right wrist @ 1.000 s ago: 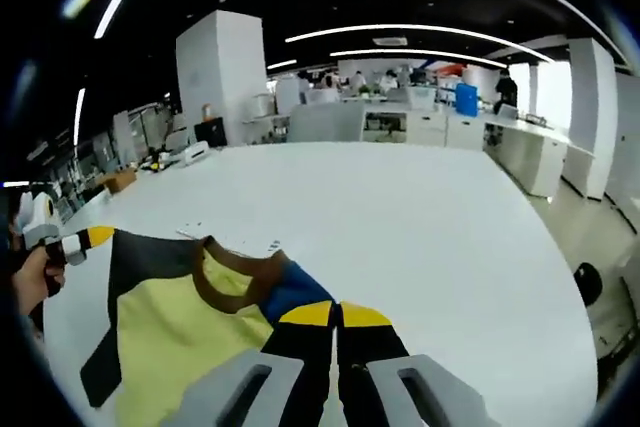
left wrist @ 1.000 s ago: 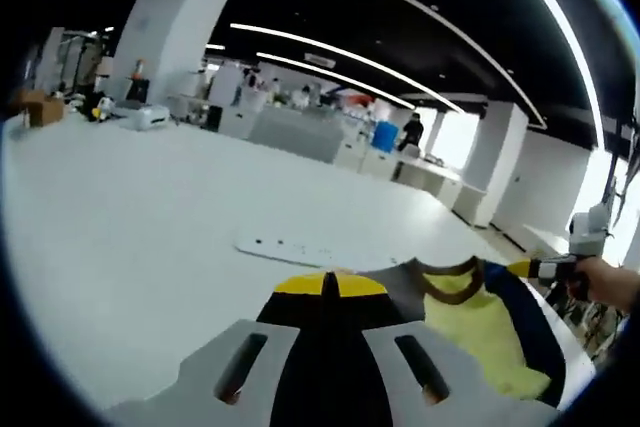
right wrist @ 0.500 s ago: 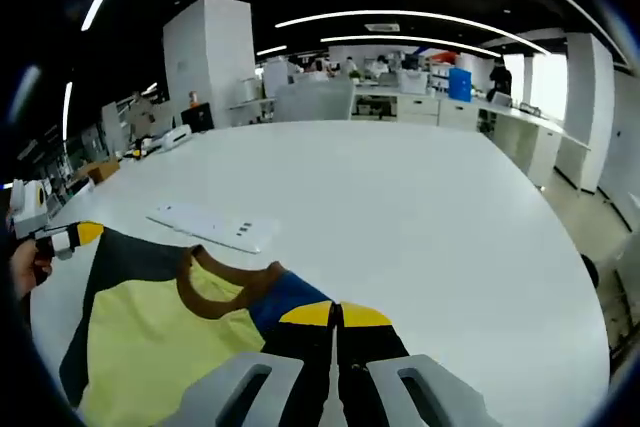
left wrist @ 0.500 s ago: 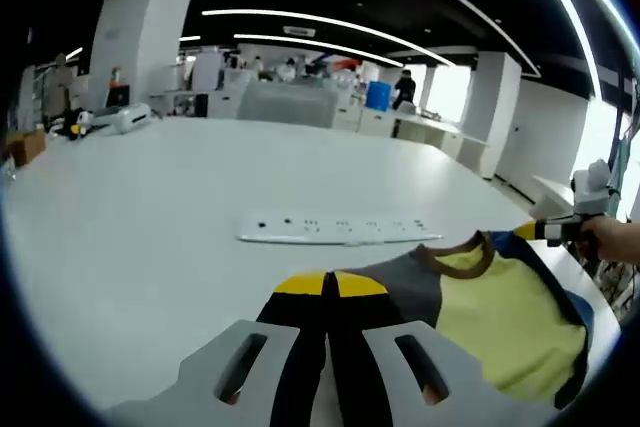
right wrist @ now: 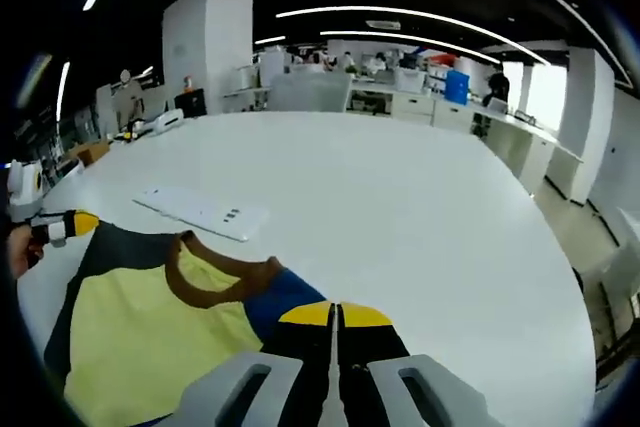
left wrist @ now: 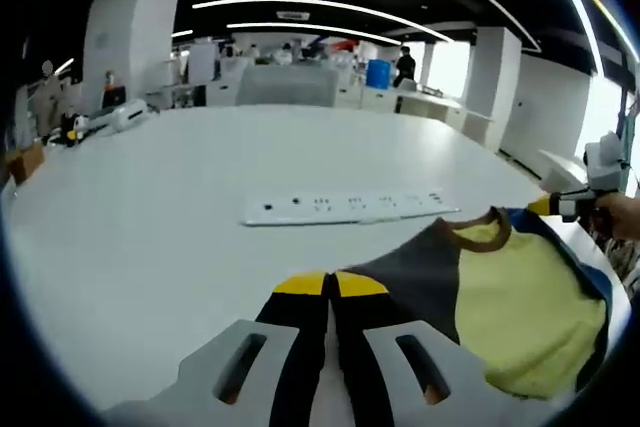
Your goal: Fold the garment on the visible template until the final outline fits inside the template.
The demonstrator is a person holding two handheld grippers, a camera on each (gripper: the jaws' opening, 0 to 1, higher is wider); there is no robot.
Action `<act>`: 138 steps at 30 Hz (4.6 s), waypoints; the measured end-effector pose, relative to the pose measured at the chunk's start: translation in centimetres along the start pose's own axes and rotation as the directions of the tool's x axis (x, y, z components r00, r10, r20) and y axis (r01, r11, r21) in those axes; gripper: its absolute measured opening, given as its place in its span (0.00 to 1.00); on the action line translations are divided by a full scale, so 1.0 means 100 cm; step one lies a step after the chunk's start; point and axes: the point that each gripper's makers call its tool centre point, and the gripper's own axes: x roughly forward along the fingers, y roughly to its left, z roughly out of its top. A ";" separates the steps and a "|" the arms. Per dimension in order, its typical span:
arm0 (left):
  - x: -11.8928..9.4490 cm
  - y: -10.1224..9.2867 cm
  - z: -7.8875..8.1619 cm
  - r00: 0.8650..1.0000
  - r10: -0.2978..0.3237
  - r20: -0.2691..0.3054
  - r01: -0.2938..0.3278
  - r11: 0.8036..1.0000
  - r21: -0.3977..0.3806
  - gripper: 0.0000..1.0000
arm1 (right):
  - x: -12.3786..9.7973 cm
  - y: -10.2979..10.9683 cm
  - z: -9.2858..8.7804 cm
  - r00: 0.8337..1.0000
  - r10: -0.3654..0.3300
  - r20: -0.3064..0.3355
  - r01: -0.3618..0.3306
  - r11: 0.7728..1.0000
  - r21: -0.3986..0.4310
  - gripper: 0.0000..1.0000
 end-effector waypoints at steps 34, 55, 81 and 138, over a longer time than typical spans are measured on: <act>-0.104 -0.064 -0.015 0.964 -0.266 0.024 0.261 0.957 0.128 0.63 | -0.128 0.088 -0.027 0.922 0.385 0.037 -0.382 0.922 -0.070 0.84; -0.159 -0.079 -0.070 0.969 -0.241 -0.047 0.245 0.956 0.162 0.54 | -0.192 0.160 -0.088 0.911 0.407 -0.065 -0.412 0.892 -0.188 0.71; -0.186 -0.072 -0.142 0.979 -0.120 -0.167 0.153 0.967 0.203 0.35 | -0.201 0.188 -0.154 0.961 0.225 -0.163 -0.247 0.959 -0.138 0.31; -0.200 -0.016 -0.115 0.991 0.071 -0.116 -0.055 0.989 0.136 0.00 | -0.244 0.079 -0.136 0.969 0.205 -0.139 -0.208 0.978 -0.007 0.00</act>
